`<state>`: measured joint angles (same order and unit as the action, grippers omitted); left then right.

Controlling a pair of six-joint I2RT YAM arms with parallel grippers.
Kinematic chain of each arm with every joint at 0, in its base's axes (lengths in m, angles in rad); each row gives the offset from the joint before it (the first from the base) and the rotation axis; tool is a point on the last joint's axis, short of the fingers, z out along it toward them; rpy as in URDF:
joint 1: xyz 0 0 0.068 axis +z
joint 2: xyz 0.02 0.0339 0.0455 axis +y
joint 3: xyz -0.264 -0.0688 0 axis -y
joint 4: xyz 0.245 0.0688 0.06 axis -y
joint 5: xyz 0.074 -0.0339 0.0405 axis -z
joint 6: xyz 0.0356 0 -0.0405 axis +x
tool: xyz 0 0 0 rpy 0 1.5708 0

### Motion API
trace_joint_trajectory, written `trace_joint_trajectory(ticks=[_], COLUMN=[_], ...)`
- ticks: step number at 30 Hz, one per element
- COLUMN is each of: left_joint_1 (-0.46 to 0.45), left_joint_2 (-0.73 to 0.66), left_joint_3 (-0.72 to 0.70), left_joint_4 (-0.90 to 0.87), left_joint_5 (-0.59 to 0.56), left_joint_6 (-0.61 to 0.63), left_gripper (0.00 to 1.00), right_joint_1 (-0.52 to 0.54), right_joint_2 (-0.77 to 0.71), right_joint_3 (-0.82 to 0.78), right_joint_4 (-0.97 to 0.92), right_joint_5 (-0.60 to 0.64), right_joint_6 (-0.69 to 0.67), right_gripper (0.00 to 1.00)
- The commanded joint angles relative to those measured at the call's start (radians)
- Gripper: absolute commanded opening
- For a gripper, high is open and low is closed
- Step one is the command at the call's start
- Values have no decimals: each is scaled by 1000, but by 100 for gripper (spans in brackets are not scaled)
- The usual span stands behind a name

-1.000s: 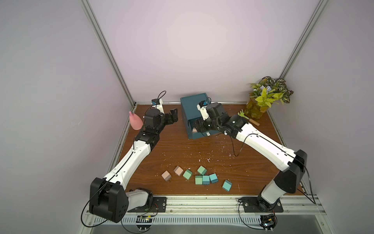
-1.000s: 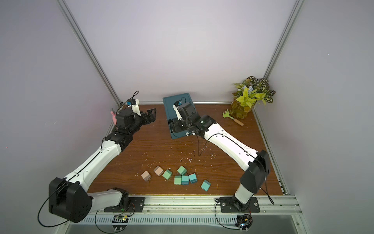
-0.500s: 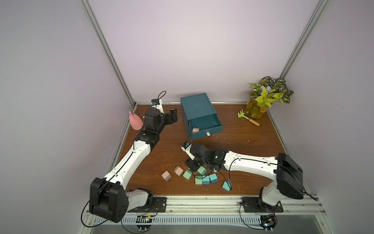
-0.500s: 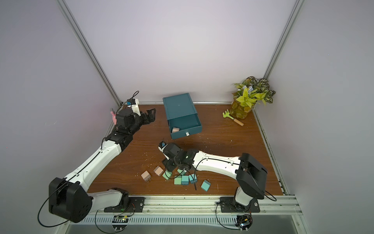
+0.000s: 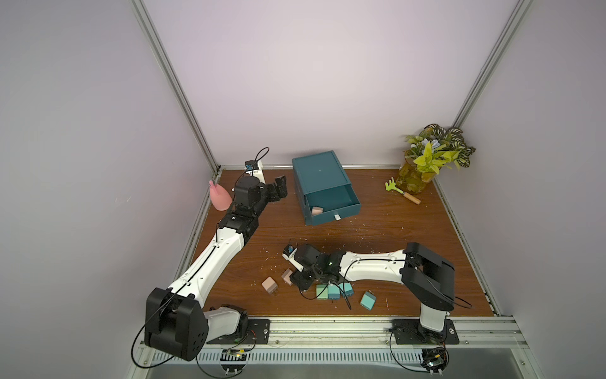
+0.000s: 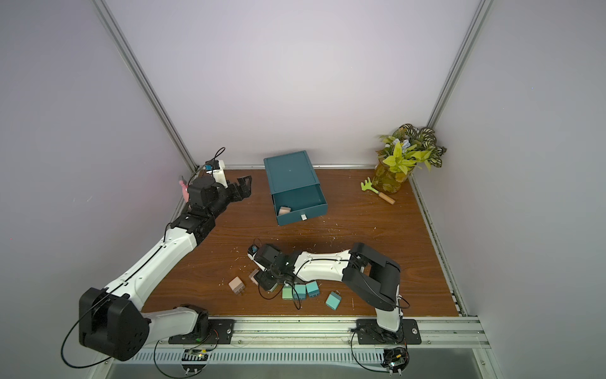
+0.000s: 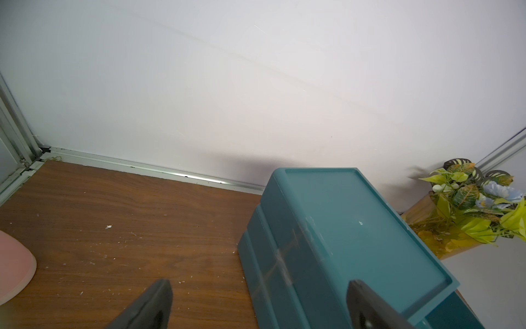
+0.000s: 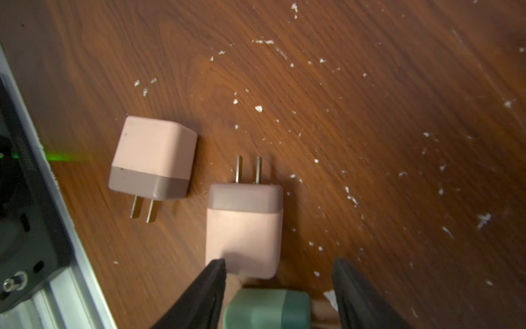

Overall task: Place the plugs into the drawer by color
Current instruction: Pick up the plug from the center of the board.

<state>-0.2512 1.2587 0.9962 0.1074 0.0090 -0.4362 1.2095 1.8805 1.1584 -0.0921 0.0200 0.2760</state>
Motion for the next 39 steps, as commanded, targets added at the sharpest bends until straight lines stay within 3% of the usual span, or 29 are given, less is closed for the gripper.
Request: trace_joint_trajectory(ticks=[1, 24, 35, 39], left_joint_1=[6, 5, 5, 6], left_joint_2=[1, 5, 0, -4], left_joint_3=[1, 0, 0, 1], left_joint_4=[-5, -3, -2, -1], left_joint_5=[-12, 3, 5, 4], left_joint_6=[14, 3, 4, 2], left_gripper=[92, 92, 92, 92], right_joint_1=[17, 3, -76, -78], right_joint_2=[25, 155, 76, 41], right_joint_3=[65, 203, 179, 185], right_joint_4=[9, -67, -127, -140], right_joint_5=[8, 46, 103, 78], right_joint_6=[-22, -71, -136, -101], right_gripper=[67, 71, 71, 71])
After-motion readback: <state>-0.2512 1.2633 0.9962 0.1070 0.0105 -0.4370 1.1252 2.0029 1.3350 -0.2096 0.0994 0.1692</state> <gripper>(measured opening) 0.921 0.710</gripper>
